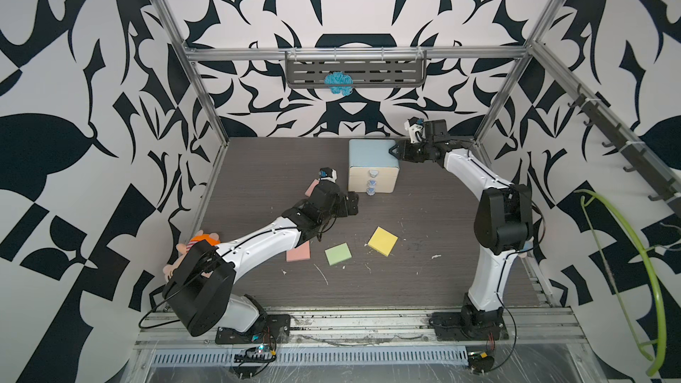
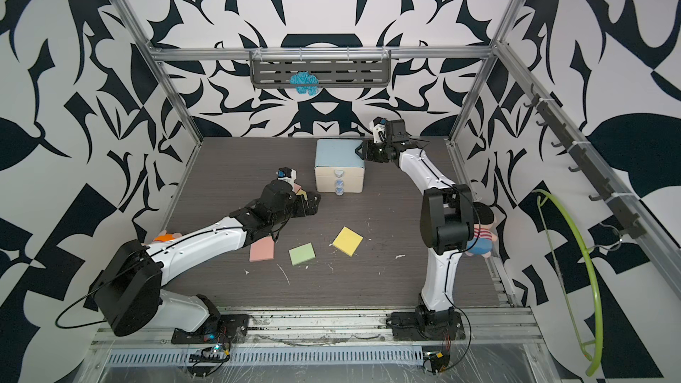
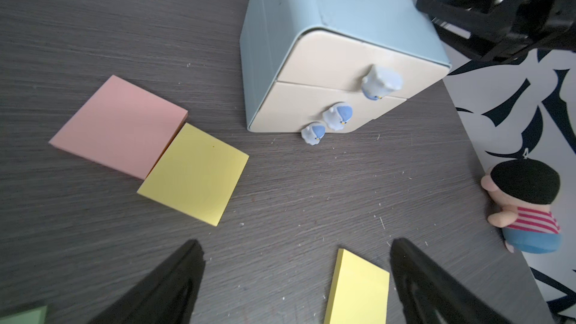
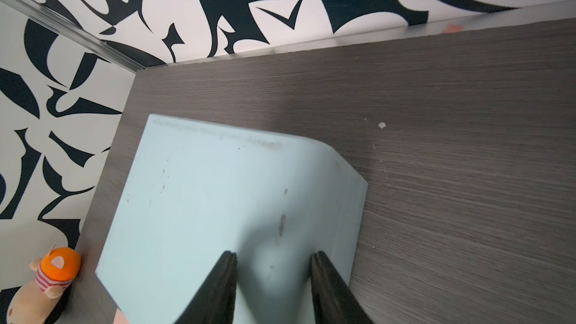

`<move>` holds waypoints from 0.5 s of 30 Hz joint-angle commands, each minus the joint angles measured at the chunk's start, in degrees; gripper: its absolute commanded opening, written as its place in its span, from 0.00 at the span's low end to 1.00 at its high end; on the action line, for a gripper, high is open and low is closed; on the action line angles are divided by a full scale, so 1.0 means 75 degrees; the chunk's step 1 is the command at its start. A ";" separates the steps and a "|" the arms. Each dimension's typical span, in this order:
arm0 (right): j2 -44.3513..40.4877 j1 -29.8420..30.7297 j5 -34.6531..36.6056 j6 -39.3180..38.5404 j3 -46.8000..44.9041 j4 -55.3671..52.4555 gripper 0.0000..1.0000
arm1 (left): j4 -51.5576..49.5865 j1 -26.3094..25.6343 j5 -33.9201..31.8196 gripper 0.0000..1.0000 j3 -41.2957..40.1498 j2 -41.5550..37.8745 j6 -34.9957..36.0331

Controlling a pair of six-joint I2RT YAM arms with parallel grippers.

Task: Please put the sticky notes in the drawer by color
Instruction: Move the storage box to the center of the board.

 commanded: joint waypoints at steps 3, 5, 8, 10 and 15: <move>-0.0305 0.0079 -0.0085 -0.0129 0.0691 -0.0626 0.48 | -0.0758 0.0087 -0.0212 0.99 0.1141 0.0437 0.0010; -0.0594 0.0075 0.0218 -0.0121 0.0746 -0.0669 0.56 | -0.1174 0.0255 -0.0112 0.99 0.1715 0.0676 -0.0119; -0.1257 0.0062 0.0852 -0.0008 0.0389 -0.0584 0.66 | -0.1804 0.0675 0.0476 0.99 0.2734 0.1198 -0.0345; -0.1825 0.0065 0.1241 0.0148 -0.0269 -0.0242 0.67 | -0.2173 0.0938 0.0888 0.99 0.3366 0.1608 -0.0435; -0.3537 0.0159 0.1529 0.1660 -0.3147 0.1727 0.64 | -0.3137 0.1366 0.2034 0.95 0.5073 0.2873 -0.0449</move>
